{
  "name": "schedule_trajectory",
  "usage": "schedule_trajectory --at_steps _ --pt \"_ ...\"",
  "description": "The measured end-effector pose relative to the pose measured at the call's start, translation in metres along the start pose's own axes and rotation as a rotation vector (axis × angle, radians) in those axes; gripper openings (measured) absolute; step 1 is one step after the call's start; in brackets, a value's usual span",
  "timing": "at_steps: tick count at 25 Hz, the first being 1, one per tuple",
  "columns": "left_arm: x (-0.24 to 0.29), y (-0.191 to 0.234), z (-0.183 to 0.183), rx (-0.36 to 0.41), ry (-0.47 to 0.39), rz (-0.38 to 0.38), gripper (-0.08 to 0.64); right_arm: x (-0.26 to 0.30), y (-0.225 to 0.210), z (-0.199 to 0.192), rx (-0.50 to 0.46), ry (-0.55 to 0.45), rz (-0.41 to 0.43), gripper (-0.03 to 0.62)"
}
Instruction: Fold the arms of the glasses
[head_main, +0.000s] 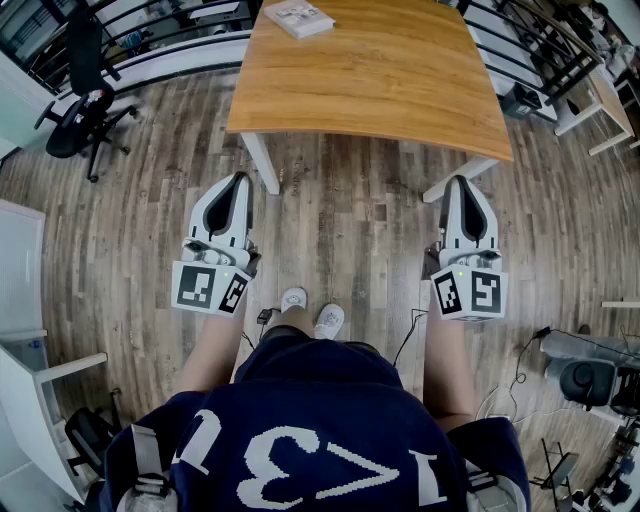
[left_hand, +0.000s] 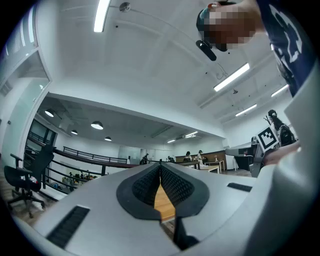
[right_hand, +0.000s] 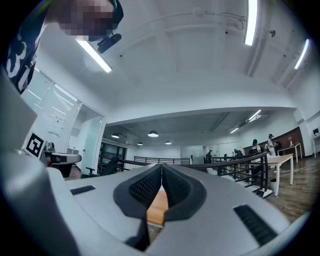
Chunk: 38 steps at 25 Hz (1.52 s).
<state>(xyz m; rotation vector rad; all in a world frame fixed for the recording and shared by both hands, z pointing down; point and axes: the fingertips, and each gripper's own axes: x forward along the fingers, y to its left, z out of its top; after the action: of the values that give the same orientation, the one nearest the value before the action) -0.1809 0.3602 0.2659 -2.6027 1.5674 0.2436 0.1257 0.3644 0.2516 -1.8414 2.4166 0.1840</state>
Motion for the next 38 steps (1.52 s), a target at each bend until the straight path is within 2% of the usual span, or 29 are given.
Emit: schedule_trajectory --at_steps 4,10,16,22,30,38 --pt "-0.002 -0.008 0.002 -0.005 0.0 0.009 0.017 -0.008 -0.001 0.002 0.004 -0.007 0.014 0.026" --pt "0.006 -0.018 -0.001 0.008 0.014 0.009 0.017 -0.011 -0.015 0.005 0.104 -0.058 0.025 0.028" --pt "0.027 -0.002 -0.012 0.001 0.031 0.023 0.017 0.012 -0.02 -0.002 0.1 -0.05 0.031 0.028" --pt "0.087 0.028 -0.026 -0.009 0.02 -0.005 0.017 0.075 -0.034 -0.008 0.07 -0.053 0.023 0.028" --pt "0.192 0.103 -0.03 -0.018 0.015 -0.063 0.017 0.195 -0.04 0.0 0.055 -0.085 -0.012 0.028" --pt "0.253 0.138 -0.049 -0.044 0.026 -0.119 0.017 0.248 -0.043 -0.013 0.038 -0.064 -0.053 0.028"
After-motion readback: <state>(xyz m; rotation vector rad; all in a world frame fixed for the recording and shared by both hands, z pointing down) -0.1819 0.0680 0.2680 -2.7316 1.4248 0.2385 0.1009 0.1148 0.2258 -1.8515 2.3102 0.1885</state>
